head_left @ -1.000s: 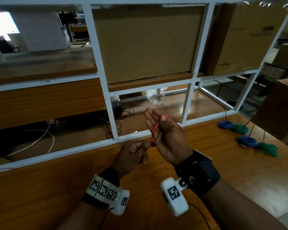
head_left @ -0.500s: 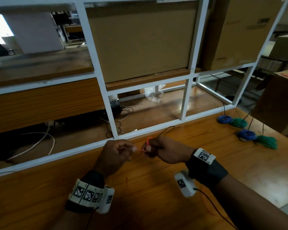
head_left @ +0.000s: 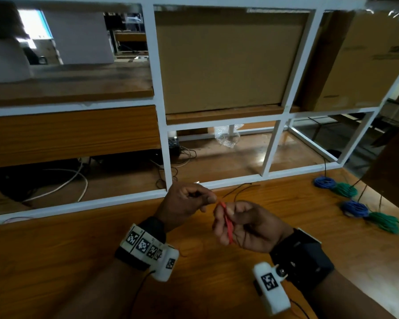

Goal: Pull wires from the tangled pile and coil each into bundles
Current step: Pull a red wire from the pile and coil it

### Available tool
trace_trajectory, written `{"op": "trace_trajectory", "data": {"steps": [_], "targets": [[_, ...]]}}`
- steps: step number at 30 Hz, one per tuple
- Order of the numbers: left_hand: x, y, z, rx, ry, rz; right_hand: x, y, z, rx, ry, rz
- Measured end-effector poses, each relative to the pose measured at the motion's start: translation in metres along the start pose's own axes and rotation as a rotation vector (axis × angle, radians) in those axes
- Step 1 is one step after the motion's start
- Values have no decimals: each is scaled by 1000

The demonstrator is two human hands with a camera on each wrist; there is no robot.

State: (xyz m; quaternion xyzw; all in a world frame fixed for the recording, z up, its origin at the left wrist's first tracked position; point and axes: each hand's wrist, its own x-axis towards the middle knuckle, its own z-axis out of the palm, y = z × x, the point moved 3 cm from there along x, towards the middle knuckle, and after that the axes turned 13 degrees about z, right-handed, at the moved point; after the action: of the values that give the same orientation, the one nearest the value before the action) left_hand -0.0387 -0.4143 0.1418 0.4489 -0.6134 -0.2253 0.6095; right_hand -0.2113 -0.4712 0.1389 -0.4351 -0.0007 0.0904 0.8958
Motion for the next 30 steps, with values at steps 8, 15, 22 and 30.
{"op": "trace_trajectory", "data": {"steps": [8, 15, 22, 30], "targets": [[-14, -17, 57, -180, 161, -377, 8, -37, -6, 453, 472, -712], [-36, -27, 54, -295, 178, -565, -22, -39, -34, -1041, 1411, -719], [-44, -27, 64, -787, 456, -766, -17, -32, -25, -1087, 1538, -688], [-13, 1, 30, 310, -8, -336, -16, -26, -40, -1669, 1324, -29]]}}
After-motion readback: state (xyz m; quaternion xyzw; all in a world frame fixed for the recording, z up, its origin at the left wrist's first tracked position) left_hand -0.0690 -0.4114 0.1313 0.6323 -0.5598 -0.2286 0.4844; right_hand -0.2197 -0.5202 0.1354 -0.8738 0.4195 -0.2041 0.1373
